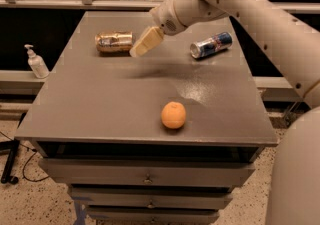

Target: Pick orange can

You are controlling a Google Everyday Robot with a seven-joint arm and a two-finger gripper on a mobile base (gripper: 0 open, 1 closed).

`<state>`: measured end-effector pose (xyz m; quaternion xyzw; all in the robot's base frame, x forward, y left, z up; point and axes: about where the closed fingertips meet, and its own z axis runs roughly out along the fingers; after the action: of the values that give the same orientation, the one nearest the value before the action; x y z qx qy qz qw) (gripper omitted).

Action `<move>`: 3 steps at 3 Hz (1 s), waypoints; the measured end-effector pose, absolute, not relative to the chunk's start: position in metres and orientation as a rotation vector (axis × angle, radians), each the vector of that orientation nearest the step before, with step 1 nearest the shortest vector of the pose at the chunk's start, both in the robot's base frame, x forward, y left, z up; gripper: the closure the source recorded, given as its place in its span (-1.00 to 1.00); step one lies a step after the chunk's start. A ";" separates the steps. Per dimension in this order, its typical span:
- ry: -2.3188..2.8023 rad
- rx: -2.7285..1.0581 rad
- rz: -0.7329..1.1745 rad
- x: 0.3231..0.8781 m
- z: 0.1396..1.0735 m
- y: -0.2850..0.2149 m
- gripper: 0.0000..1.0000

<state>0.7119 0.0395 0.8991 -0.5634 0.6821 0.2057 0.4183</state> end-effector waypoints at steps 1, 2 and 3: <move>1.687 -1.409 0.575 0.728 0.889 0.068 -1.00; 1.677 -1.408 0.616 0.741 0.877 0.090 -1.00; 1.672 -1.412 0.639 0.749 0.867 0.103 -0.65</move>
Offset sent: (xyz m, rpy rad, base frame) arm 0.0444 0.0679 -0.0310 0.0904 0.0447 0.0549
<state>0.7491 0.1029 0.8672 -0.5628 0.6664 0.2548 0.4175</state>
